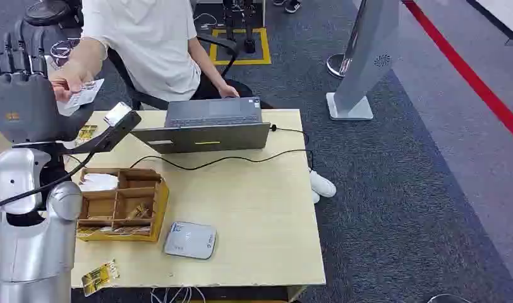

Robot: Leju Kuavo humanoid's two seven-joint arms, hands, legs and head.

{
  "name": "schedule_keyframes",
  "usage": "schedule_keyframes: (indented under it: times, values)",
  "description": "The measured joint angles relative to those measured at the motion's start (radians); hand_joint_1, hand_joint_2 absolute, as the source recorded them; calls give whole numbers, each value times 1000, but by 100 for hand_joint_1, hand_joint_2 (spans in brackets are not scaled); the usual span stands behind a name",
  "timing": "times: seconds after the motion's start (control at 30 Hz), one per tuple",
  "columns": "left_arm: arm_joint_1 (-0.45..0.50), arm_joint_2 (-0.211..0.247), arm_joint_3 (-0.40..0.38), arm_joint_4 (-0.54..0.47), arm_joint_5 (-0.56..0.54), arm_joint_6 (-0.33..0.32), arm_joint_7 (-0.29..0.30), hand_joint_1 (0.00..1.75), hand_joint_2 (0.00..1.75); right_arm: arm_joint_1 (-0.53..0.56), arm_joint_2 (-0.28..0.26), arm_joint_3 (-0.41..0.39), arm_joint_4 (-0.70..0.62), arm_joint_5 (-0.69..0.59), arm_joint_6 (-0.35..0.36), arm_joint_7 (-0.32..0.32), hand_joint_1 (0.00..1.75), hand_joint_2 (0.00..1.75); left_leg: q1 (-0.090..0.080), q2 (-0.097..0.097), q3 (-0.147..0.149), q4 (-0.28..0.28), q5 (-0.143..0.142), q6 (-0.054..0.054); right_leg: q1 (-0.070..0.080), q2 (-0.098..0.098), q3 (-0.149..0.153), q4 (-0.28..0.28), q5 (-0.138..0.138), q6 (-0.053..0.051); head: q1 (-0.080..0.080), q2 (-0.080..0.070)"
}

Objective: Pass the card to the sensor for recognition and then transmit it.

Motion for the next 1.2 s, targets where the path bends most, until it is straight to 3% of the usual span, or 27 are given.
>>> schedule_keyframes:
  times: [0.07,0.1,1.2]
  values:
    - [0,-1,0,2,1,-2,0,0,175,0,0,0,0,0,0,0,0,175,0,0,0,0,0,0,0,0,0,0,0,0,0,0]
    - [0,-2,0,3,2,-3,0,175,175,0,0,0,0,0,0,-1,0,175,0,0,0,0,0,0,0,0,0,0,0,0,0,0]
    - [0,-3,0,19,33,-27,-1,175,175,0,0,0,0,-2,0,-2,0,175,0,0,0,0,0,0,0,0,0,0,0,0,0,0]
